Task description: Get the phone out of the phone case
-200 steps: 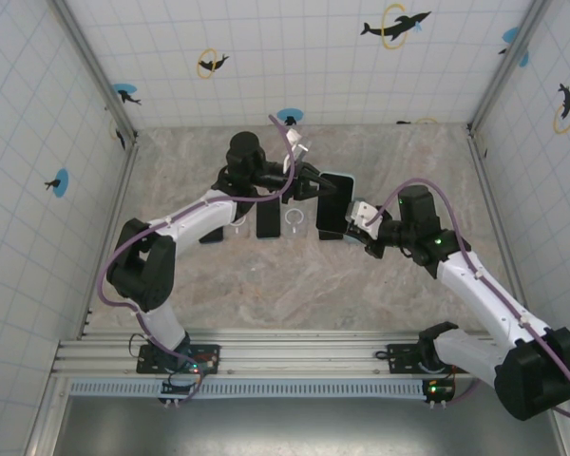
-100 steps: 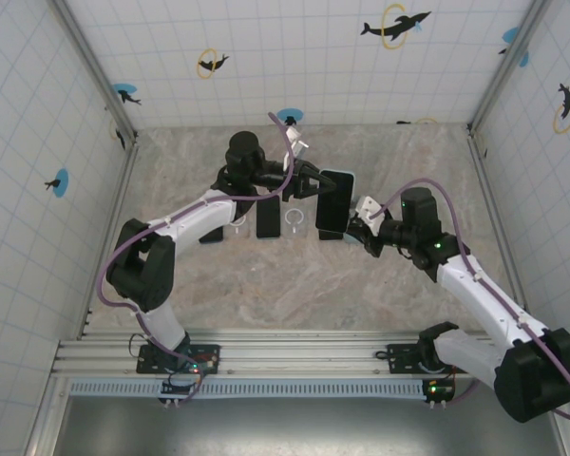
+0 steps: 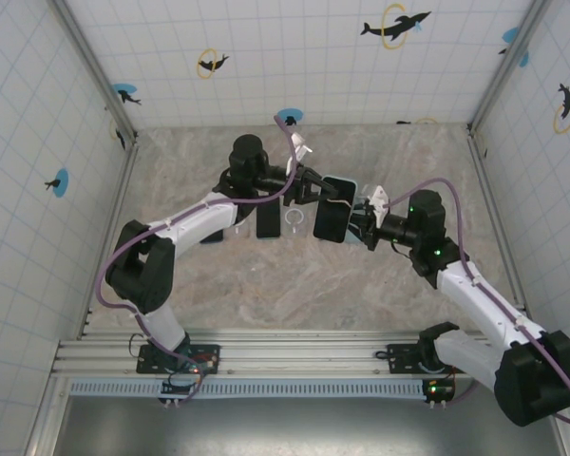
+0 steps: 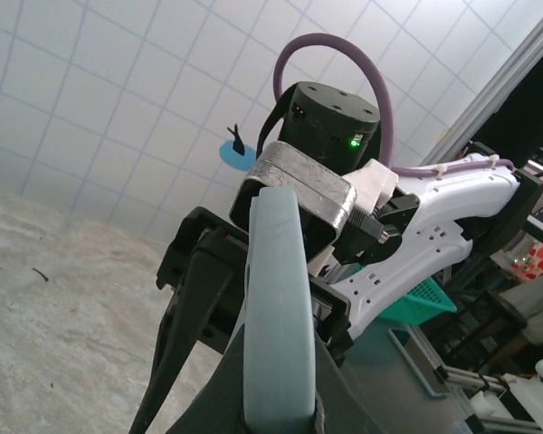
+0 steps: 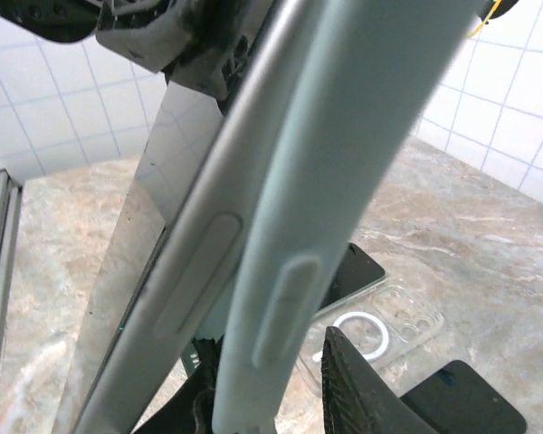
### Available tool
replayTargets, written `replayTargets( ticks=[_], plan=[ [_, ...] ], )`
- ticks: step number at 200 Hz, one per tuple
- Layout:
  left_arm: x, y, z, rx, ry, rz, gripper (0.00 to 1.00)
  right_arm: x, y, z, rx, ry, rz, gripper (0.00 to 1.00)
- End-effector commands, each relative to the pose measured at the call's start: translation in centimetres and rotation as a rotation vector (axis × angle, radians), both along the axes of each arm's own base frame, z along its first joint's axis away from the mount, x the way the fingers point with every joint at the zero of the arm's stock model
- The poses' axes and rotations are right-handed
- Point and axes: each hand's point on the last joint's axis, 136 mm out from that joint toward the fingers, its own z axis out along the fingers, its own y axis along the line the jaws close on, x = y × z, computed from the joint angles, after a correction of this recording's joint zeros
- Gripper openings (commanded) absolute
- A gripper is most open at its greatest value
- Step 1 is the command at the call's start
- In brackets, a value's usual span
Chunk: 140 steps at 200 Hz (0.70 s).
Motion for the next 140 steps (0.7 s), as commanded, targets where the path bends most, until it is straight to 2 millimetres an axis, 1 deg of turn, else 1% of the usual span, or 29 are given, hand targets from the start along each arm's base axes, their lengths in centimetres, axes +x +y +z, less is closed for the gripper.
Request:
replayTargets(
  ticks=[1,21,33,41,60,74,87,101,116,127,140],
  plan=[
    [0.2,-0.9,-0.2,0.014,0.031,0.065,0.0,-1.4,0.9,5.1,0.139,-0.14,0.078,0.28],
    [1.7,-1.1,0.3,0.001,0.065,0.164,0.0,-1.6,0.8,4.8,0.185,-0.082,0.076,0.3],
    [2.8,-1.1,0.6,-0.011,0.12,0.236,0.0,-1.7,0.7,4.8,0.225,-0.044,0.066,0.31],
    [3.0,-1.1,1.1,-0.036,0.143,0.256,0.0,-1.7,0.5,4.7,0.255,-0.021,0.052,0.31],
    [3.9,-0.8,1.6,-0.072,0.226,0.322,0.0,-1.6,-0.1,4.8,0.327,0.023,0.009,0.33],
    [4.5,-0.5,1.6,-0.1,0.309,0.362,0.0,-1.5,-0.7,5.0,0.394,0.061,-0.023,0.35],
    [5.0,0.0,2.1,-0.156,0.388,0.393,0.0,-1.5,-1.2,5.4,0.469,0.097,-0.052,0.37],
    [5.6,0.4,2.4,-0.215,0.491,0.418,0.0,-0.8,-2.0,5.6,0.561,0.175,-0.108,0.4],
    [5.6,0.2,2.6,-0.25,0.564,0.415,0.0,-0.7,-2.6,6.2,0.665,0.237,-0.129,0.41],
    [5.3,-0.4,2.8,-0.255,0.577,0.407,0.0,-0.7,-2.8,6.5,0.729,0.278,-0.136,0.41],
    [5.6,-0.8,2.6,-0.241,0.582,0.432,0.01,-0.5,-3.2,6.6,0.787,0.315,-0.157,0.41]
  ],
)
